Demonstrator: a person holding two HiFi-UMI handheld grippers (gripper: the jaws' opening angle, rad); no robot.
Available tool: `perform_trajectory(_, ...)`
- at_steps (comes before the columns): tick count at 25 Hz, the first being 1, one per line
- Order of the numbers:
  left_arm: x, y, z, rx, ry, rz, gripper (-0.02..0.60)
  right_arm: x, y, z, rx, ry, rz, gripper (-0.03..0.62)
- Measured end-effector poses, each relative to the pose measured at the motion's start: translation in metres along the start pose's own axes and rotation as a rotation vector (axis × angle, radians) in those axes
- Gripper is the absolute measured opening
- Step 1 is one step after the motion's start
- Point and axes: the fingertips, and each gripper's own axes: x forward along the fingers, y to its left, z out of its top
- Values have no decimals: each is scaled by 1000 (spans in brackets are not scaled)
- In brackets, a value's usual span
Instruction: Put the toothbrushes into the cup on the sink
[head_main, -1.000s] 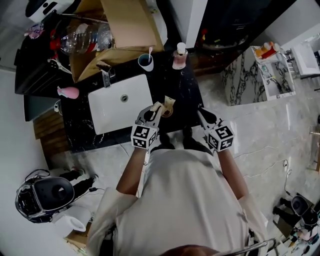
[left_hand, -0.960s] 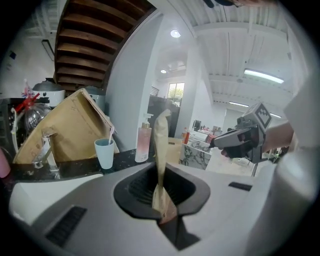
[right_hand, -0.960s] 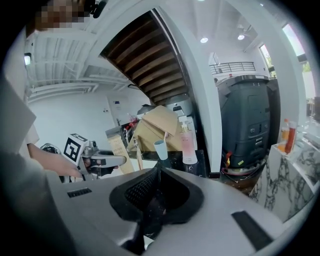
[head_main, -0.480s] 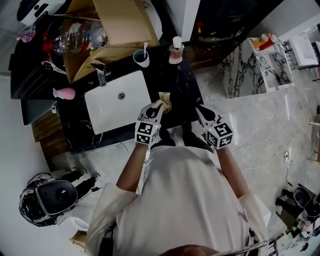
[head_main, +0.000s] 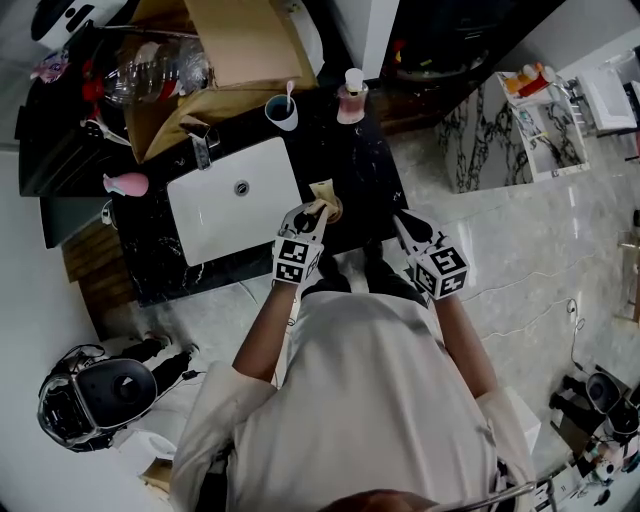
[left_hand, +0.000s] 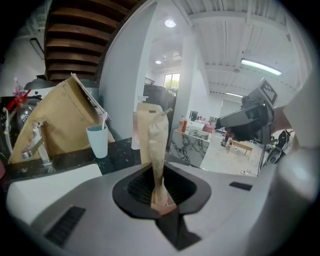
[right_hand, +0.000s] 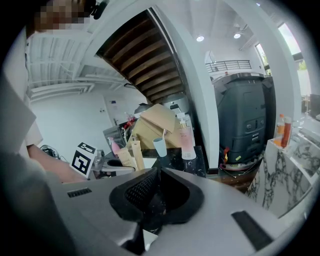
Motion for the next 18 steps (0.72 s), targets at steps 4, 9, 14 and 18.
perform_trajectory(4, 1, 0, -3, 3, 10, 8, 70, 1, 2, -1, -5, 2, 10, 41)
perform_trajectory(9, 1, 1, -5, -6, 15, 23, 151, 3, 5, -1, -14, 6, 23, 41)
perform_trajectory(14, -3, 0, -3, -16, 6, 34, 170, 1, 6, 0, -29, 3, 34, 41)
perform_trajectory(18, -10, 1, 3, -23, -7, 52, 172, -2, 4, 5, -35, -3, 40, 41)
